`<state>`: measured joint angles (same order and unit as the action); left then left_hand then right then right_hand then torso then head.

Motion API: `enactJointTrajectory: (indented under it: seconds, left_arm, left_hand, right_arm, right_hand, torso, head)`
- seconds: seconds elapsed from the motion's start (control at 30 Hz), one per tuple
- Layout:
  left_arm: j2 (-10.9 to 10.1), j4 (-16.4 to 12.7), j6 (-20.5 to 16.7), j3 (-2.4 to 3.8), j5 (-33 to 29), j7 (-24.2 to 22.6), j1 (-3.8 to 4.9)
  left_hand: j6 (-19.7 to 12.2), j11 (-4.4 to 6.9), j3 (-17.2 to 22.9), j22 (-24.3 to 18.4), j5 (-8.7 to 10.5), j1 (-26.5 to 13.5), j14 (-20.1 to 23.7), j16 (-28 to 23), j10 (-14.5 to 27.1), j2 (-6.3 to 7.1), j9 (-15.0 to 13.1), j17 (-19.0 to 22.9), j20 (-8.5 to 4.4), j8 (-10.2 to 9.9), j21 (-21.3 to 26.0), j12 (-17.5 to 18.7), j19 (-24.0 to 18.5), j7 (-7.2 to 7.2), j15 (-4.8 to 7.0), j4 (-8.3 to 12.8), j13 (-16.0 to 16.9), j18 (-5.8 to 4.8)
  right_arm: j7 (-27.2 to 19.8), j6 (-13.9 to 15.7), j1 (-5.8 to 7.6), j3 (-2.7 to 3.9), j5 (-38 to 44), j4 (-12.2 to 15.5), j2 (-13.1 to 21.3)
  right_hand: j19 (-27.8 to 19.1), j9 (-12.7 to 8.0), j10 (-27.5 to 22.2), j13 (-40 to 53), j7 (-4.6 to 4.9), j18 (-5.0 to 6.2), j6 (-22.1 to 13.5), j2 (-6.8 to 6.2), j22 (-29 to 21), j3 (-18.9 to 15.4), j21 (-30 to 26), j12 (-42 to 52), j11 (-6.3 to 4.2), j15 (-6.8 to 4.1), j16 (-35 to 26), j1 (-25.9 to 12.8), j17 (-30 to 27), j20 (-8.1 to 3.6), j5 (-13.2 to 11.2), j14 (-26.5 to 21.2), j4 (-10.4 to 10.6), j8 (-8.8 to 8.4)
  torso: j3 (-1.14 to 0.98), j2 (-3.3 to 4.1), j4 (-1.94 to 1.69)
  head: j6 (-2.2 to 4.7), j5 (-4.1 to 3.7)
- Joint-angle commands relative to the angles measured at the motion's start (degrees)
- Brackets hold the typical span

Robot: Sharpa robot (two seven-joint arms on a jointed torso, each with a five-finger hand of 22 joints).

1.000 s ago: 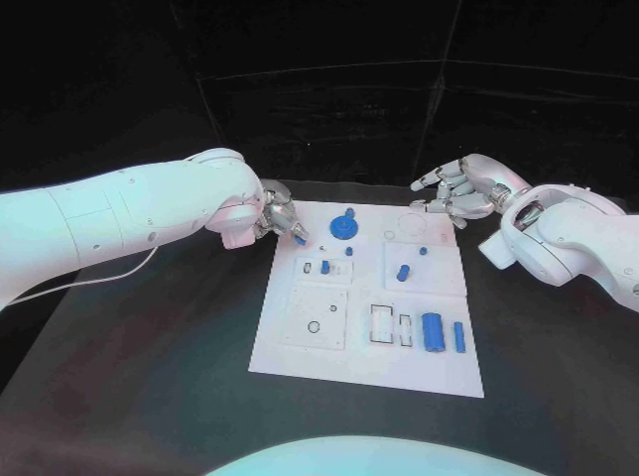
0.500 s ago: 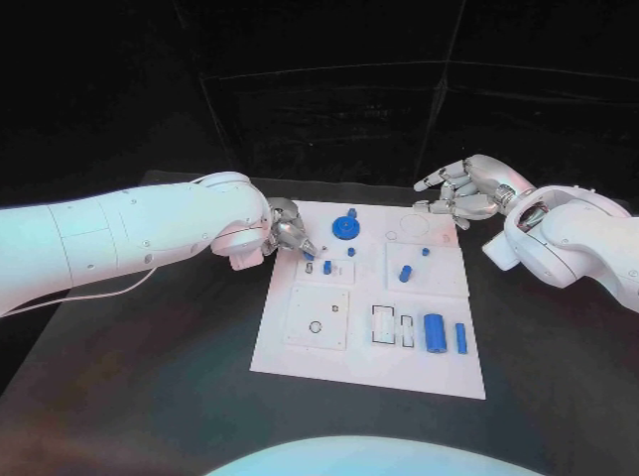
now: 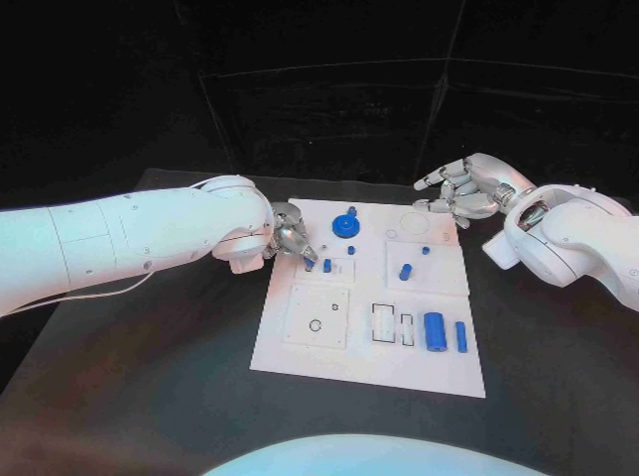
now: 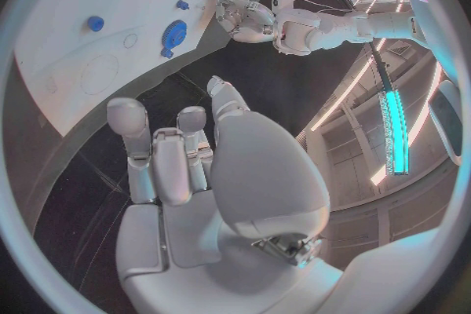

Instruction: Assemble the parts on the task board

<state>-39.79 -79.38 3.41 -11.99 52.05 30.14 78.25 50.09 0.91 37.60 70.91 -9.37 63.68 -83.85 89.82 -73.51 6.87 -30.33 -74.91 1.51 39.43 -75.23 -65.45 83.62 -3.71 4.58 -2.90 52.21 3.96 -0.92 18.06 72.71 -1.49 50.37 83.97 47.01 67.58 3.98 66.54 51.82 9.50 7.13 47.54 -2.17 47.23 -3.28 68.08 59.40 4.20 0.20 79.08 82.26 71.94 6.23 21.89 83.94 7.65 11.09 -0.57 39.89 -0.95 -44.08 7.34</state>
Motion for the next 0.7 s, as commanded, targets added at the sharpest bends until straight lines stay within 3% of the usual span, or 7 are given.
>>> enactJointTrajectory:
  seconds: [0.03,0.7]
  left_arm:
    - [0.0,-0.2,2.1,0.02,1.8,0.5,0.04]
    - [-0.1,-0.1,4.1,-0.02,3.2,1.8,-0.07]
  left_hand:
    - [0.2,0.39,8.5,0.2,-0.56,-0.2,-6.1,0.2,-0.5,-0.01,0.0,-15.1,-0.05,0.5,0.1,-0.1,0.2,0.54,0.15,8.3,0.5,0.30]
    - [0.3,0.43,8.7,0.2,-0.87,-0.3,-6.1,0.2,-0.7,0.16,0.0,-15.1,-0.07,0.6,0.0,-0.3,0.2,0.58,0.18,8.5,0.7,0.28]
  right_arm:
    - [-0.8,-0.1,0.11,0.04,0.1,0.0,0.0]
    - [-0.9,-0.1,0.11,0.04,0.1,0.1,0.0]
  right_hand:
    - [0.0,-0.1,0.1,0.1,0.04,0.74,-0.2,0.42,0.1,0.0,-0.2,0.4,0.10,-0.38,-0.2,-0.1,0.1,-0.25,0.4,2.1,0.3,0.24]
    - [0.0,-0.1,0.1,0.1,0.04,0.74,-0.2,0.42,0.1,0.0,-0.2,0.4,0.10,-0.38,-0.2,-0.1,0.1,-0.25,0.4,2.1,0.3,0.25]
  torso:
    - [0.00,-0.02,0.02]
    - [-0.06,-0.04,-0.04]
  head:
    - [-0.07,0.04]
    - [-0.08,-0.01]
